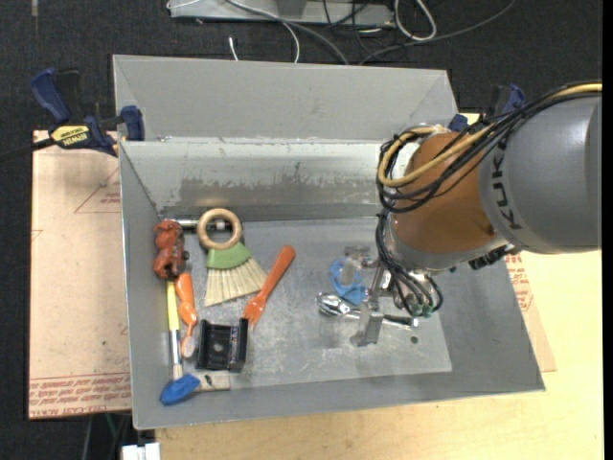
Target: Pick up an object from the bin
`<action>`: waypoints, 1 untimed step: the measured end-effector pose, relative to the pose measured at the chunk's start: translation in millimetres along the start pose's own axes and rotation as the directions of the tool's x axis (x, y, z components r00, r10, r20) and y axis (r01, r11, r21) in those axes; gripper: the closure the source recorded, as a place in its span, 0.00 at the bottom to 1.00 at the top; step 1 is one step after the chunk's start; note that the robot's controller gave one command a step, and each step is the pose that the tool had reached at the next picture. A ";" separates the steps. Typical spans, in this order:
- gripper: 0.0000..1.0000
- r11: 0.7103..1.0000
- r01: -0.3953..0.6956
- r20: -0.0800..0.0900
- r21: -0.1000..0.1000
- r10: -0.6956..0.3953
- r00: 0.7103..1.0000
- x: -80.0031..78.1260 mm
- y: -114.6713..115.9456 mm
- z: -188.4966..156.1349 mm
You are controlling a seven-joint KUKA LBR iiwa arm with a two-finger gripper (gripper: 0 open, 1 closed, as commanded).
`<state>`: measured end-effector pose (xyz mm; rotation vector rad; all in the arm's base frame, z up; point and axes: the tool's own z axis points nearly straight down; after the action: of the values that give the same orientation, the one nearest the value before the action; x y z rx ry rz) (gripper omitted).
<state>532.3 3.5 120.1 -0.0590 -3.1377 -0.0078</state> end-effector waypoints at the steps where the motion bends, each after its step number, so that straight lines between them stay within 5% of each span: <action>1: 0.00 0.999 -0.054 0.010 0.004 0.054 0.998 15.8 -23.8 53.2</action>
Offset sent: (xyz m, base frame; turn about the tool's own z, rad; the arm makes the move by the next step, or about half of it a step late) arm -0.0149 -0.0139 -0.0501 0.0978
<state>515.5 -19.4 66.9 -0.1441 -3.1448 -0.0006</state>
